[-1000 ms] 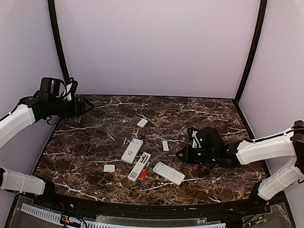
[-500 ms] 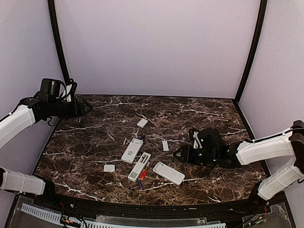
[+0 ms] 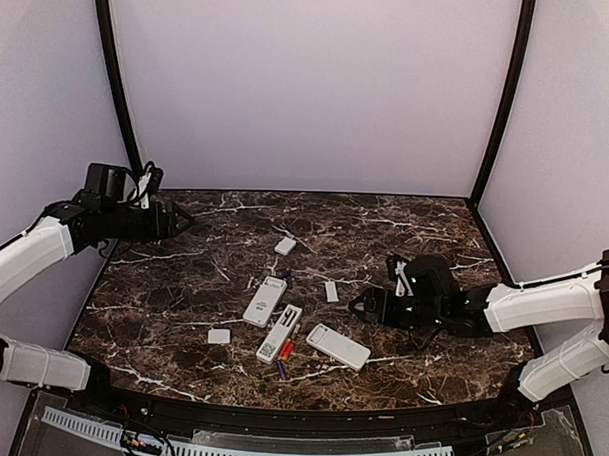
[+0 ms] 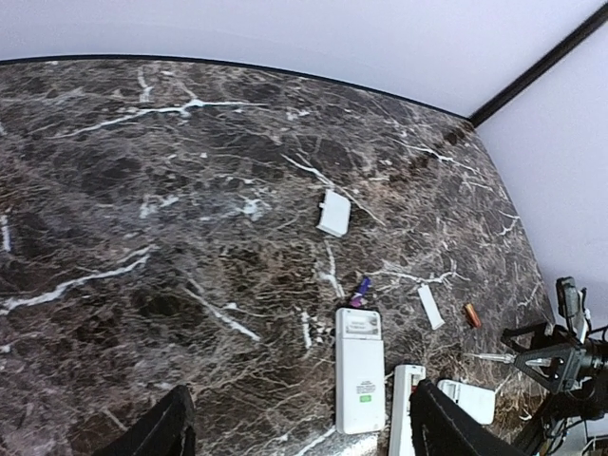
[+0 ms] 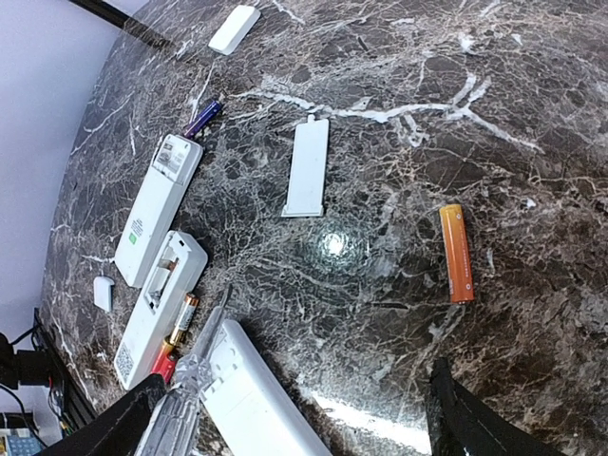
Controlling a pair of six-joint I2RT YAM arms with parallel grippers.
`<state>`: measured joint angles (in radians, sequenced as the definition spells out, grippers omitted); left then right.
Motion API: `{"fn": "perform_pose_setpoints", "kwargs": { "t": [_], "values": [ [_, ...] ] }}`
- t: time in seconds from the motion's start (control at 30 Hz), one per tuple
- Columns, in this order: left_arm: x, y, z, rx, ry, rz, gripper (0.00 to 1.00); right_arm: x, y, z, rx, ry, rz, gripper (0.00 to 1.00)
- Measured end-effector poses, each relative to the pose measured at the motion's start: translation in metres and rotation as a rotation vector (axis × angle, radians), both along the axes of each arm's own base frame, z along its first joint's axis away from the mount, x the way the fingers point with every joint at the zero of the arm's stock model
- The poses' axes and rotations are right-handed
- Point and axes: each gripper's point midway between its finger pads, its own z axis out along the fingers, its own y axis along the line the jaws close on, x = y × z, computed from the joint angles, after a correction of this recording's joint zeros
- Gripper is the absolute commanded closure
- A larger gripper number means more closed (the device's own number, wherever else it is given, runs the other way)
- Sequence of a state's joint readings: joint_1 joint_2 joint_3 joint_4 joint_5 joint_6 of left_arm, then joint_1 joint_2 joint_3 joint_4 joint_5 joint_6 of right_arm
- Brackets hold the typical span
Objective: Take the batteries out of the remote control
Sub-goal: Place the screwdriver at the center of the board.
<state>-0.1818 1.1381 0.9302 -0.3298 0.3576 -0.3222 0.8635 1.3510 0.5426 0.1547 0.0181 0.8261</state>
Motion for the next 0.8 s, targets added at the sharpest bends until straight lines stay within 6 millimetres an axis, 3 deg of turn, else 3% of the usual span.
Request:
{"fn": "perform_pose_setpoints", "kwargs": {
  "t": [0.1, 0.23, 0.4, 0.6, 0.8],
  "values": [
    [-0.016, -0.041, -0.006, -0.035, -0.011, -0.122, 0.23, -0.001, -0.001, 0.001, 0.004, -0.003, 0.004, 0.07],
    [-0.043, -0.122, -0.021, -0.083, -0.001, -0.342, 0.24, -0.002, 0.001, 0.002, 0.014, 0.003, 0.010, 0.08],
    [-0.063, -0.201, -0.070, -0.096, 0.097, -0.499, 0.28, -0.007, 0.005, 0.001, 0.056, 0.013, 0.026, 0.08],
    [-0.077, -0.264, -0.098, -0.106, 0.151, -0.602, 0.42, -0.008, 0.009, 0.004, 0.090, 0.013, 0.034, 0.09],
    [-0.072, -0.307, -0.113, -0.124, 0.170, -0.645, 0.54, -0.008, 0.011, 0.006, 0.112, 0.013, 0.032, 0.09]
  ]
}}
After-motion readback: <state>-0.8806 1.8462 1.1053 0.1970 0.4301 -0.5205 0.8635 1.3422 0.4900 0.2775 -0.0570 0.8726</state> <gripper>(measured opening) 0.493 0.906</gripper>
